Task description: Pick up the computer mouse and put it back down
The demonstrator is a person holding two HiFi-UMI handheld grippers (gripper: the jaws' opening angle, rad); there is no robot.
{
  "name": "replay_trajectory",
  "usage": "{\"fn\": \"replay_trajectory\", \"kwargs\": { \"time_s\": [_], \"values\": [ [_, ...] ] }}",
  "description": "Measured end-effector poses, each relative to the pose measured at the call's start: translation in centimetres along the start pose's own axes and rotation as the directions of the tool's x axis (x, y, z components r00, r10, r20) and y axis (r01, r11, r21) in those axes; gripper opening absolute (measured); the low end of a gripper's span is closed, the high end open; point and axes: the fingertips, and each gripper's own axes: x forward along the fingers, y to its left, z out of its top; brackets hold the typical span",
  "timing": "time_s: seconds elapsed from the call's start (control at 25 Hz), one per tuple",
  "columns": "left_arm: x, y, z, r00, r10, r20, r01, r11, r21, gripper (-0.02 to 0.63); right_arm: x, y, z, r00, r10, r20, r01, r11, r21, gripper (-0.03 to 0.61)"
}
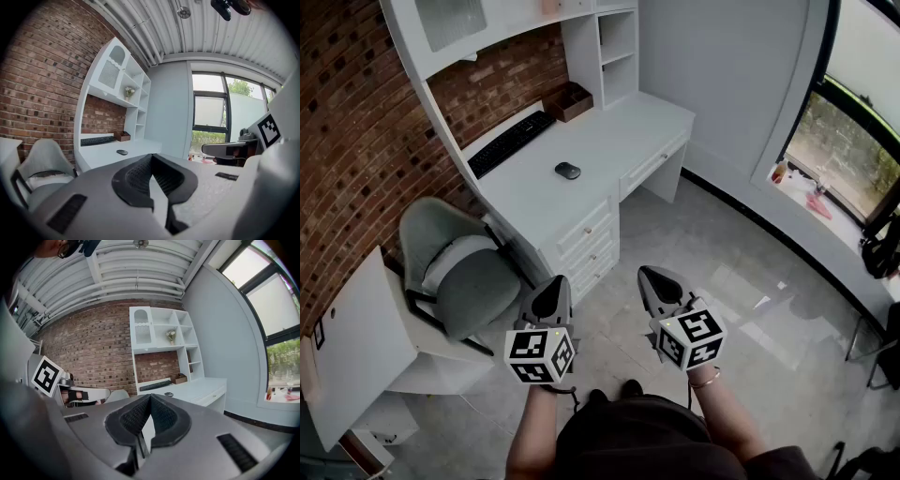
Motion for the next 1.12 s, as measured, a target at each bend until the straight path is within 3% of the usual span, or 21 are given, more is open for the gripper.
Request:
{"fn": "replay_trajectory", "kwargs": {
  "time_s": [0.88,1.12],
  "values": [
    [-1.2,-1.5,-0.4,0.997,0.083,0.003,-0.083,0.996,0.018,0.009,-1.0,-1.1,-0.4,0.997,0.075,0.014,-0.076,0.996,0.052,0.006],
    [-1.2,-1.8,-0.6,0.994,0.106,-0.004,-0.106,0.994,0.020,0.009,-0.7,-1.1,-0.9,0.994,0.111,-0.008,-0.110,0.992,0.064,0.044]
  ]
}}
